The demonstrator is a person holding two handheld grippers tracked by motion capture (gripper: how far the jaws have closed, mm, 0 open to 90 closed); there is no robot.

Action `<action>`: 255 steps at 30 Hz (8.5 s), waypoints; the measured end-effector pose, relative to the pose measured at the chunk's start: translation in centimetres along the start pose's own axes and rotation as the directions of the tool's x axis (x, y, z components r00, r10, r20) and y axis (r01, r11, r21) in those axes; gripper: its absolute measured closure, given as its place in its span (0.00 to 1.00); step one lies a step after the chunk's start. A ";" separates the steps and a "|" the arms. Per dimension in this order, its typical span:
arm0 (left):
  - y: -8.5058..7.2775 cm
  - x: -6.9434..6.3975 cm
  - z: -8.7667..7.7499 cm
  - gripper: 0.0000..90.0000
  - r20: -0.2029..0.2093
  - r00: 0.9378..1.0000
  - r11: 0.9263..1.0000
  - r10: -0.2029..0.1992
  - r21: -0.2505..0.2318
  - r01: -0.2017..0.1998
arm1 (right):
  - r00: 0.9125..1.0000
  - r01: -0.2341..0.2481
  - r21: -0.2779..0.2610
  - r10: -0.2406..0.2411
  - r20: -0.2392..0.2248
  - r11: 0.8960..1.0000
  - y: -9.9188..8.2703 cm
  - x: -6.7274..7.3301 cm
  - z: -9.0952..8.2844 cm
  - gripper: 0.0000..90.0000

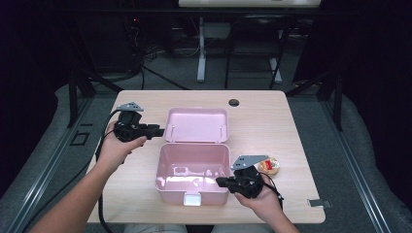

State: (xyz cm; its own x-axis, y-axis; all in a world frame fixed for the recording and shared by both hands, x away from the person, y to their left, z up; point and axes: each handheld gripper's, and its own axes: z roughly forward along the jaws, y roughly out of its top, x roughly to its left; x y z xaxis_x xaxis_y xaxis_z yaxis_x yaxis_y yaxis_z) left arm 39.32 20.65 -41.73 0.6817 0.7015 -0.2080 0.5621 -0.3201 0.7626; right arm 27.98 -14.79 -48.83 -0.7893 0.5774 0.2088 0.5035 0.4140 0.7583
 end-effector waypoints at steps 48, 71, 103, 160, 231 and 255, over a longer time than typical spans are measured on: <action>-6.1 -0.7 -4.2 0.58 0.002 0.999 0.999 0.042 -0.027 -0.042 | 1.000 0.004 0.013 -0.005 0.031 1.000 3.3 0.1 -2.0 0.67; -6.0 -1.6 -4.3 0.51 -0.050 0.988 0.989 0.144 0.036 -0.143 | 0.988 0.039 0.063 -0.048 0.148 0.997 4.5 -2.6 -4.7 0.54; -6.3 -1.2 -4.3 0.51 -0.071 0.992 0.992 0.102 0.079 -0.096 | 0.953 -0.097 0.344 -0.012 0.302 0.934 4.3 -9.2 -3.1 0.28; -6.7 -0.1 -4.7 0.51 -0.098 0.993 0.995 0.070 0.084 -0.062 | 0.883 -0.376 0.483 0.147 0.446 0.791 -1.0 -16.6 0.0 0.19; -6.8 0.1 -4.5 0.51 -0.099 0.993 0.994 0.069 0.087 -0.060 | 0.902 -0.364 0.578 0.121 0.415 0.730 -2.6 -15.8 1.6 0.20; -6.9 0.2 -4.4 0.51 -0.096 0.993 0.994 0.068 0.096 -0.059 | 0.903 -0.362 0.604 0.105 0.418 0.710 -2.4 -15.8 1.8 0.22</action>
State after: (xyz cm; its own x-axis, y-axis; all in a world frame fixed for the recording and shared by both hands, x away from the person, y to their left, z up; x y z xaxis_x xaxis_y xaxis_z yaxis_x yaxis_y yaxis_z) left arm 33.55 25.75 -44.33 0.6701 0.7361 -0.0957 0.5632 -0.4202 0.7115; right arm 39.86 -23.62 -55.07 -0.5127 0.8585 0.0103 0.8555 0.5098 0.0904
